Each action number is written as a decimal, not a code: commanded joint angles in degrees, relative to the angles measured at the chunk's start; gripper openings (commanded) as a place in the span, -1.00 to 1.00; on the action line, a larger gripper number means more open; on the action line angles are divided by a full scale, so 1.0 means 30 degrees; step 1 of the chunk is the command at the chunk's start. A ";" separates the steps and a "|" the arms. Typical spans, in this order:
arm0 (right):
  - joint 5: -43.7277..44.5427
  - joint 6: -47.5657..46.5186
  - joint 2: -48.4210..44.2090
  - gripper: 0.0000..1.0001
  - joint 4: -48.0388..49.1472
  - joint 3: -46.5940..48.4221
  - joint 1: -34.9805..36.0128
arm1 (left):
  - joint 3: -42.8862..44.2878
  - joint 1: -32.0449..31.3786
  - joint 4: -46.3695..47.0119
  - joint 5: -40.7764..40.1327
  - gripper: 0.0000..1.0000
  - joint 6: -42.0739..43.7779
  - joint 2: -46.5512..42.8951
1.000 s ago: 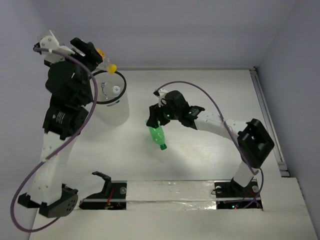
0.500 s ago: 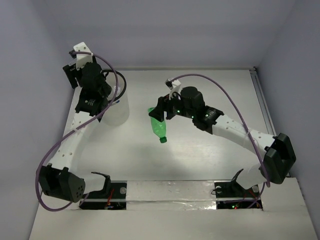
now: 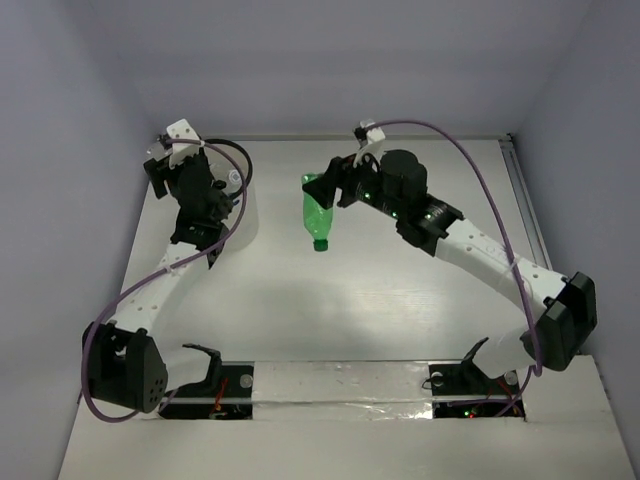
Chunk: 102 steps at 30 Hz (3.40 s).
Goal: Put the plastic bottles in the bin
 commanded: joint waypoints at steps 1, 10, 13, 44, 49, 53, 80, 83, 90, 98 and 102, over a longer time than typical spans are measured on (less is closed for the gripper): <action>0.1507 0.0392 0.0364 -0.01 0.2773 0.2641 -0.0155 | -0.0429 -0.0133 0.1785 0.0246 0.03 -0.0255 -0.0504; 0.5607 0.1096 0.6134 -0.02 0.6903 0.9671 -0.0330 | 0.2549 -0.0133 -0.4509 0.2238 0.98 -0.4912 -0.1675; 0.6518 0.1330 0.8829 -0.02 0.8047 1.2183 -0.0330 | 0.4511 -0.0133 -0.7585 0.3614 0.98 -0.7100 -0.2258; 0.3475 -0.7482 1.5369 0.06 0.8049 1.5392 0.2685 | 0.2440 0.0042 -1.4301 1.0735 0.98 -1.3236 -0.8648; 0.3651 -0.7897 1.5778 0.30 0.6997 1.5564 0.2863 | 0.3551 0.0042 -1.4594 1.1467 0.98 -1.3675 -0.9029; 0.3563 -0.8044 1.5927 0.48 0.6146 1.6122 0.3039 | 0.3876 0.0042 -1.4682 1.2025 0.98 -1.3852 -0.9292; 0.4059 -0.4707 0.9428 0.75 0.9042 1.0130 0.3390 | 0.4520 0.0042 -1.5298 1.3602 0.98 -1.3735 -1.0405; 0.4877 -0.4297 0.6333 0.60 1.0067 0.6882 0.3390 | 0.4492 0.0042 -1.5005 1.4891 0.98 -1.3560 -1.0874; 0.7135 -0.1632 -0.2889 -1.00 0.9431 -0.1787 0.3390 | 0.4668 0.0042 -1.6262 1.5981 0.98 -1.3793 -1.1431; 1.1755 0.0710 -1.4211 -0.28 0.2228 -0.8829 0.3390 | 0.3527 0.0042 -1.8108 1.5660 0.98 -1.3618 -1.3510; 1.3521 0.1768 -1.7907 0.27 -0.1028 -1.0418 0.3390 | 0.2823 0.0042 -1.8842 1.5629 0.98 -1.3939 -1.3863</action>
